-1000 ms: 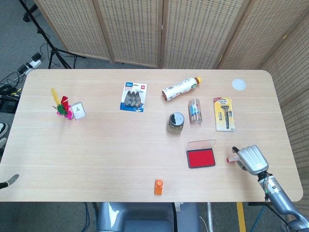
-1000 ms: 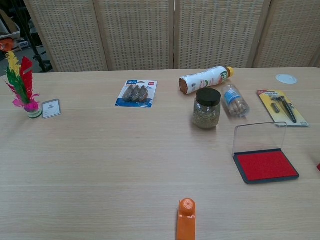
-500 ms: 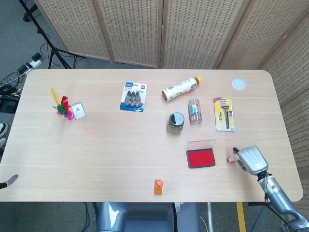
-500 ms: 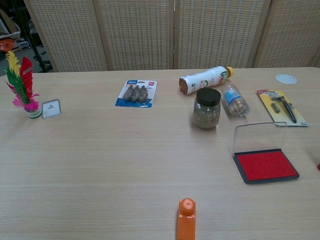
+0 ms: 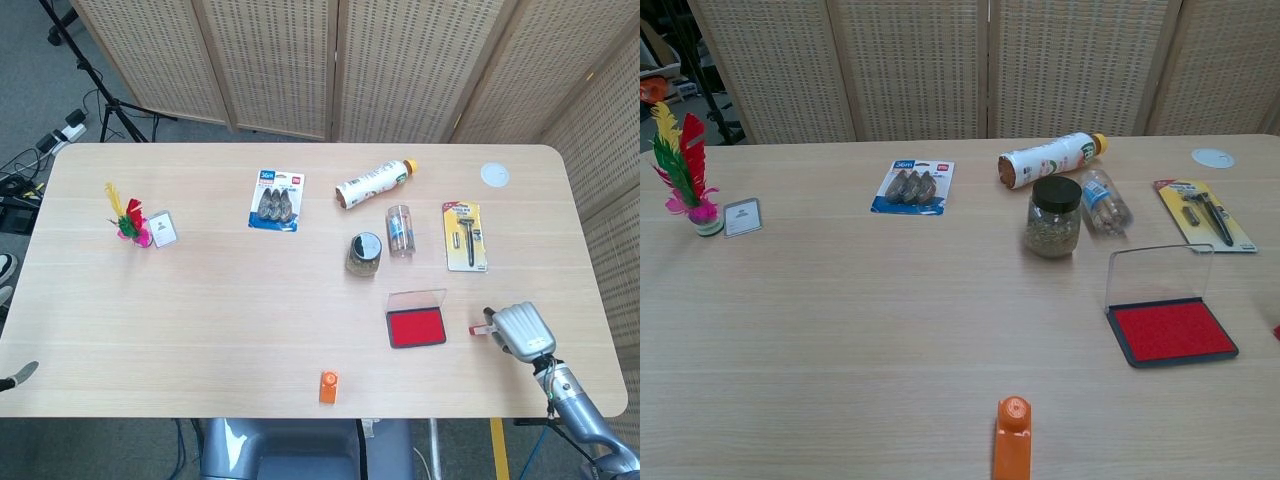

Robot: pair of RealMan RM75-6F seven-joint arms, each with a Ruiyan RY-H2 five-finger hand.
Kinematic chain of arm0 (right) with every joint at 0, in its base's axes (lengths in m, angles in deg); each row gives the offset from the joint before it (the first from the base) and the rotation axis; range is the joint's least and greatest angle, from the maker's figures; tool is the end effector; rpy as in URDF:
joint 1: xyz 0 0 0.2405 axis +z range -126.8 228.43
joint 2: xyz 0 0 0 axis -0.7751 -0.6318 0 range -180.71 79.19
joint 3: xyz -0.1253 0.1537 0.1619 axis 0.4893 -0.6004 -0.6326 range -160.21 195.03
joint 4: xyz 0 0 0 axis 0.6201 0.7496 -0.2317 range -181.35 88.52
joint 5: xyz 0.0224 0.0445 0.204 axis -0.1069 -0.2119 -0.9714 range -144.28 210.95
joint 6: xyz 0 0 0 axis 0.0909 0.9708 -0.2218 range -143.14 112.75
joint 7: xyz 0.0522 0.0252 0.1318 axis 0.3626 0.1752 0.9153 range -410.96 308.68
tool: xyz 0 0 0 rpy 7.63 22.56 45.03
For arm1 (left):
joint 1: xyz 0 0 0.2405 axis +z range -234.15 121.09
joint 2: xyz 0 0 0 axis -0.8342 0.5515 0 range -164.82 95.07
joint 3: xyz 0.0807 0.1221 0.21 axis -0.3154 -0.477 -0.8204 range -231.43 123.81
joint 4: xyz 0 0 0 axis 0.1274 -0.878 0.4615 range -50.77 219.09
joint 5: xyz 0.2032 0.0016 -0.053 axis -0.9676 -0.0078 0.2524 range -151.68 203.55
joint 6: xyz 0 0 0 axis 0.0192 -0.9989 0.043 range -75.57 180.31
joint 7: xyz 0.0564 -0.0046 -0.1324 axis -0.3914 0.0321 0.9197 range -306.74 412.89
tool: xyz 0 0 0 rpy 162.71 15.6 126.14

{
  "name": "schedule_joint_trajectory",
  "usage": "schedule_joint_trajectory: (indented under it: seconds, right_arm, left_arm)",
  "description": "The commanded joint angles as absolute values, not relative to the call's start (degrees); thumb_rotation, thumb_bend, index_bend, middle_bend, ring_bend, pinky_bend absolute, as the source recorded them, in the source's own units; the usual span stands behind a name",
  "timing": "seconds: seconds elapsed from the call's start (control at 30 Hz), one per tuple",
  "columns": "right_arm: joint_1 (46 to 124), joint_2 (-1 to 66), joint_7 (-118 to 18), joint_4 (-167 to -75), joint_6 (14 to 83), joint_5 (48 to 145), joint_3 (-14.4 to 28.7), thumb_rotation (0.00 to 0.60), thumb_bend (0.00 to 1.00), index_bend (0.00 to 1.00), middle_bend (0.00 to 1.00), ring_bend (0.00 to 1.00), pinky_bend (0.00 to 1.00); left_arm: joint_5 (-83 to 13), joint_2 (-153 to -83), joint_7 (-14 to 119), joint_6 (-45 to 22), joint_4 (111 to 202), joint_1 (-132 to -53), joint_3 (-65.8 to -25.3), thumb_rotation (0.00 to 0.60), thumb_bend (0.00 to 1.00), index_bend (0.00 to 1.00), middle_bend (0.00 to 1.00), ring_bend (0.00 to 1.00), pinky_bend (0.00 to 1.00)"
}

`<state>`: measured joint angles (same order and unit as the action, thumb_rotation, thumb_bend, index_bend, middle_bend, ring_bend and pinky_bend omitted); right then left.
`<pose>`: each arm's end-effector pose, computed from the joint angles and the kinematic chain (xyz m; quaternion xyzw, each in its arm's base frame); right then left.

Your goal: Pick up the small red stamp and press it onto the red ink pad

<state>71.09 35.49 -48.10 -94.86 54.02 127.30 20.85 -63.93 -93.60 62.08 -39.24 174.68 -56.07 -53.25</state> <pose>-0.3658 -0.2651 0.0592 0.7793 -0.2610 0.2479 0.5129 -0.3248 0.1433 0.1977 -0.5773 -0.3871 -0.4060 0.5933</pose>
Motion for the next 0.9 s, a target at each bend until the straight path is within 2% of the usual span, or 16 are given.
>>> schedule_joint_trajectory:
  seconds: [0.03,0.23,0.4,0.63,0.77,0.9]
  right_arm:
    - [71.10,35.46,-48.11,-94.92,53.97,127.22,20.88,0.600,0.44,0.55,0.94,1.00,1.00]
    - [71.11,34.50,-47.89,-96.69,56.77,128.49,21.07,0.600,0.47,0.56,0.94,1.00,1.00]
    - [72.80,29.01,-47.63,-107.13,58.65,130.86,21.25,0.600,0.48,0.56,0.94,1.00,1.00]
    - [77.47,20.12,-57.28,-127.60,52.99,130.18,18.99,0.600,0.50,0.56,0.94,1.00,1.00]
    - [79.76,18.87,-65.09,-135.37,48.00,127.49,17.33,0.600,0.50,0.56,0.94,1.00,1.00]
    - [81.37,19.33,-71.60,-138.80,44.57,124.76,15.91,0.600,0.51,0.56,0.94,1.00,1.00]
  left_arm:
    - [-63.91,-93.61,62.08,-39.22,174.67,-56.07,-53.25,0.600,0.00,0.00,0.00,0.00,0.00]
    - [-63.74,-93.55,62.22,-39.17,174.78,-56.04,-53.21,0.600,0.00,0.00,0.00,0.00,0.00]
    - [-63.71,-93.50,62.28,-39.07,174.87,-56.04,-53.23,0.600,0.00,0.00,0.00,0.00,0.00]
    - [-63.77,-93.31,62.74,-39.30,174.92,-55.93,-53.24,0.600,0.00,0.00,0.00,0.00,0.00]
    - [-63.67,-93.11,63.29,-39.15,174.90,-55.97,-53.22,0.600,0.00,0.00,0.00,0.00,0.00]
    - [-63.60,-92.99,63.65,-38.85,174.84,-56.08,-53.23,0.600,0.00,0.00,0.00,0.00,0.00]
